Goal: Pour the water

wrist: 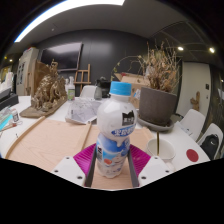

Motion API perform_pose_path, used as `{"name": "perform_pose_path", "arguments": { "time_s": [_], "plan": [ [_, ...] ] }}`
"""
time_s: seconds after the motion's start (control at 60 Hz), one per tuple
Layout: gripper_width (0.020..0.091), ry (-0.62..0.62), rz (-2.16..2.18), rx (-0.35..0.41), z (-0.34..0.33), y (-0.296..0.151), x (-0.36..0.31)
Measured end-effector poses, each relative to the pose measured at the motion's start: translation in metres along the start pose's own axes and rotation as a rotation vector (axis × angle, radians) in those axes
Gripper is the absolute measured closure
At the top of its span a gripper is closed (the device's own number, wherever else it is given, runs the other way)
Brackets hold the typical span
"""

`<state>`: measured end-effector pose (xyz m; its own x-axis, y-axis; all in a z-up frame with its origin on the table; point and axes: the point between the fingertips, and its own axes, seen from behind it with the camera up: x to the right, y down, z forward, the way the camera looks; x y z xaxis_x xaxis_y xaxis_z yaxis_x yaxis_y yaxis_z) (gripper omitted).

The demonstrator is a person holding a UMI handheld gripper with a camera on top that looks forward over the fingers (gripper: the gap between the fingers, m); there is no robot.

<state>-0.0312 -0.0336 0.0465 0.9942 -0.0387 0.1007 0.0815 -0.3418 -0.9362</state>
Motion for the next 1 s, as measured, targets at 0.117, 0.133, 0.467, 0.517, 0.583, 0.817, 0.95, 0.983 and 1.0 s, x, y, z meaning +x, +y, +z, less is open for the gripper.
{"name": "perform_pose_path", "arguments": {
  "time_s": [0.117,0.133,0.467,0.517,0.583,0.817,0.95,0.983,1.0],
  "plan": [
    [0.0647,-0.011,0.034,0.007,-0.005,-0.001,-0.003],
    [0.0658,-0.006,0.033,0.007,-0.005,-0.001,-0.002],
    [0.0720,-0.096,0.194,0.015,-0.031,-0.038,-0.016],
    [0.0721,-0.146,0.337,0.016,-0.037,-0.052,-0.020],
    [0.0722,-0.216,0.548,0.009,-0.045,-0.072,-0.024],
    [0.0724,-0.466,1.329,-0.103,-0.052,-0.101,-0.033],
    [0.0723,-0.554,1.676,-0.161,-0.049,-0.099,-0.029],
    [0.0722,-0.581,1.741,-0.175,-0.049,-0.099,-0.030],
    [0.0722,-0.588,1.773,-0.181,-0.049,-0.098,-0.030]
  ]
}}
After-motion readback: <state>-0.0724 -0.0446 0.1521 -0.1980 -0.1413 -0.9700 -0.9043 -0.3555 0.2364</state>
